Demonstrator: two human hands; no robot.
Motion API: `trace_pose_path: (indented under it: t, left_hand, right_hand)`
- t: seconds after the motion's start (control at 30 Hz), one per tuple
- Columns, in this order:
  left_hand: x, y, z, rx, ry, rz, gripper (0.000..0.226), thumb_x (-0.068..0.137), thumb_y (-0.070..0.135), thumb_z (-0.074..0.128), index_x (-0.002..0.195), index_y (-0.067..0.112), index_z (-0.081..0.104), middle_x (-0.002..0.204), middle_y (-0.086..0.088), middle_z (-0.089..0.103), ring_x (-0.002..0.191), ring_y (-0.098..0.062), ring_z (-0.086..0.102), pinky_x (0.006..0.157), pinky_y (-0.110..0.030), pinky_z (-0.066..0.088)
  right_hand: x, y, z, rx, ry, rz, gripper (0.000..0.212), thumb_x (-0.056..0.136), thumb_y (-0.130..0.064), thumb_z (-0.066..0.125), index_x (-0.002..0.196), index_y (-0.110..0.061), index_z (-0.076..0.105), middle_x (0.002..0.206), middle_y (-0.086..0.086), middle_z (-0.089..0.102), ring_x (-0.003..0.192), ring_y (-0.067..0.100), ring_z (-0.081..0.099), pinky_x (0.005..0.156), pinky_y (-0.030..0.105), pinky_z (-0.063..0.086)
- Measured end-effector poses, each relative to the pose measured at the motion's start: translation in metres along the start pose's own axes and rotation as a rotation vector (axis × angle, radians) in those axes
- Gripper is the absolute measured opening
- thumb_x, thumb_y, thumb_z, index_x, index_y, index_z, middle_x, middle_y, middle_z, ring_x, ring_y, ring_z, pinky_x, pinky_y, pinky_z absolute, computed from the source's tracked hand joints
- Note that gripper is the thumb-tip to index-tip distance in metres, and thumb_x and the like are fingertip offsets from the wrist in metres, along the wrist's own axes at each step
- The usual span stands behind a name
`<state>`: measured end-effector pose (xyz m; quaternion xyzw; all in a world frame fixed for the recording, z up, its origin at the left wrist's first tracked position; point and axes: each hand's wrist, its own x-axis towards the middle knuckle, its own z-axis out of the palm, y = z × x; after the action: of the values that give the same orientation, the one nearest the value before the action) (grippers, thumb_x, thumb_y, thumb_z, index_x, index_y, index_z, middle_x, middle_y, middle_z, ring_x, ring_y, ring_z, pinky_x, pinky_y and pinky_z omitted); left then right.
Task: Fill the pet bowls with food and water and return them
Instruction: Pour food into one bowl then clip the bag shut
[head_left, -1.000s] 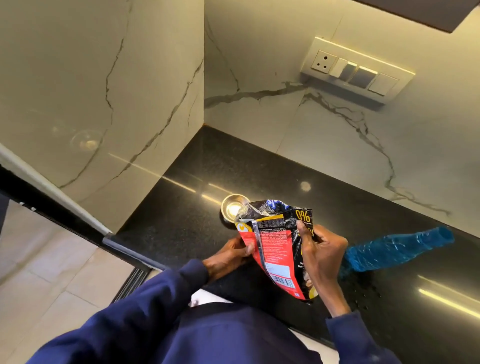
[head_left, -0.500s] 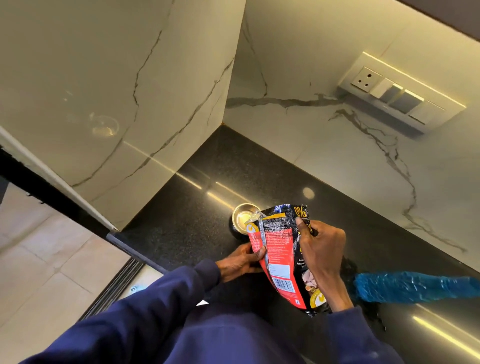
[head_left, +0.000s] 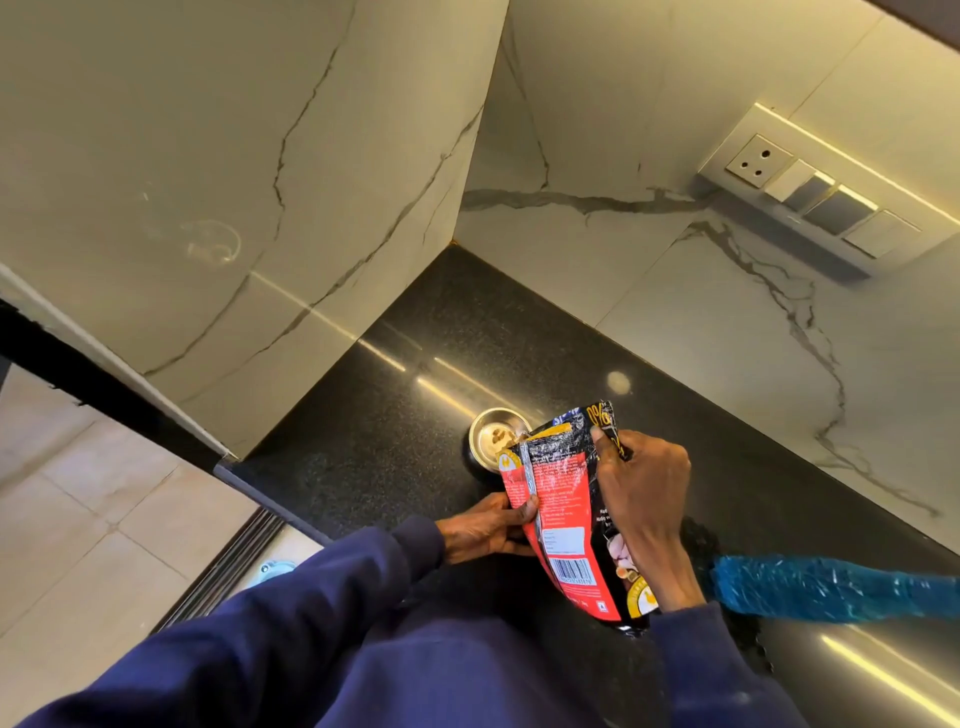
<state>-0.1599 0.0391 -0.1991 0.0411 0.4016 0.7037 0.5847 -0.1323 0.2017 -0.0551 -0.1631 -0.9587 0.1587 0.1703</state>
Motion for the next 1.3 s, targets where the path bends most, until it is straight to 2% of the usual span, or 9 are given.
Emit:
trace_pose_path:
  t: [0.23, 0.43, 0.63, 0.73, 0.97, 1.13, 1.23, 1.3]
  left_hand:
    - [-0.0026, 0.0040, 0.0033, 0.014, -0.008, -0.006, 0.082, 0.076, 0.055, 0.078, 0.141, 0.014, 0.049, 0.136, -0.008, 0.063, 0.129, -0.028, 0.058, 0.111, -0.051, 0.045]
    - [-0.0026, 0.0038, 0.0036, 0.014, -0.017, -0.020, 0.072, 0.077, 0.054, 0.077, 0.136, 0.019, 0.055, 0.134, -0.006, 0.064, 0.128, -0.027, 0.058, 0.113, -0.054, 0.042]
    - [-0.0028, 0.0039, 0.0041, 0.003, -0.004, -0.009, 0.073, 0.077, 0.054, 0.077, 0.136, 0.018, 0.054, 0.135, -0.008, 0.063, 0.129, -0.028, 0.058, 0.109, -0.051, 0.047]
    - [-0.0032, 0.0035, 0.0041, 0.005, 0.001, -0.014, 0.073, 0.075, 0.054, 0.077, 0.135, 0.018, 0.055, 0.133, -0.007, 0.065, 0.127, -0.027, 0.060, 0.109, -0.052, 0.047]
    - [-0.0052, 0.0014, 0.0047, 0.002, -0.005, -0.010, 0.072, 0.076, 0.053, 0.078, 0.135, 0.018, 0.056, 0.134, -0.009, 0.064, 0.129, -0.030, 0.058, 0.112, -0.058, 0.041]
    - [-0.0064, 0.0002, 0.0064, 0.002, -0.011, -0.016, 0.075, 0.078, 0.053, 0.076, 0.138, 0.016, 0.053, 0.137, -0.010, 0.062, 0.130, -0.029, 0.058, 0.113, -0.058, 0.040]
    - [-0.0072, 0.0003, 0.0072, -0.002, -0.007, -0.003, 0.072, 0.080, 0.053, 0.075, 0.138, 0.017, 0.054, 0.140, -0.012, 0.060, 0.133, -0.032, 0.055, 0.114, -0.058, 0.038]
    - [-0.0073, 0.0020, 0.0079, -0.008, -0.002, 0.011, 0.080, 0.078, 0.055, 0.076, 0.142, 0.012, 0.051, 0.145, -0.017, 0.055, 0.137, -0.035, 0.051, 0.115, -0.058, 0.038]
  right_hand:
    - [0.0048, 0.0002, -0.0003, 0.002, -0.022, 0.037, 0.036, 0.090, -0.019, 0.076, 0.057, -0.009, 0.064, 0.051, 0.002, 0.064, 0.041, 0.018, 0.055, 0.043, 0.032, 0.046]
    - [0.0050, -0.0017, -0.0016, 0.000, -0.038, 0.032, 0.027, 0.090, -0.017, 0.075, 0.068, -0.002, 0.072, 0.058, 0.005, 0.070, 0.044, 0.018, 0.059, 0.045, 0.033, 0.052]
    - [0.0076, -0.0006, 0.0000, -0.015, -0.045, 0.028, 0.031, 0.092, -0.022, 0.073, 0.065, -0.007, 0.069, 0.055, 0.001, 0.066, 0.043, 0.014, 0.057, 0.044, 0.031, 0.049]
    - [0.0076, -0.0008, 0.0007, -0.011, -0.047, 0.017, 0.029, 0.092, -0.022, 0.073, 0.068, -0.007, 0.071, 0.058, 0.001, 0.068, 0.046, 0.013, 0.057, 0.046, 0.026, 0.046]
    - [0.0059, 0.0006, 0.0025, -0.031, -0.027, 0.002, 0.023, 0.090, -0.020, 0.075, 0.077, -0.002, 0.076, 0.064, 0.005, 0.073, 0.048, 0.012, 0.058, 0.049, 0.015, 0.035]
    - [0.0060, 0.0008, 0.0041, -0.040, -0.022, 0.007, 0.025, 0.091, -0.021, 0.075, 0.071, -0.004, 0.073, 0.060, 0.003, 0.070, 0.046, 0.008, 0.052, 0.050, 0.014, 0.029]
    - [0.0074, -0.0009, 0.0055, -0.047, -0.035, 0.005, 0.033, 0.093, -0.024, 0.072, 0.064, -0.009, 0.067, 0.056, 0.000, 0.065, 0.045, 0.009, 0.052, 0.050, 0.016, 0.033]
    - [0.0087, -0.0026, 0.0048, -0.030, -0.044, -0.005, 0.033, 0.094, -0.025, 0.071, 0.066, -0.009, 0.068, 0.057, 0.000, 0.065, 0.046, 0.011, 0.055, 0.052, 0.022, 0.042]
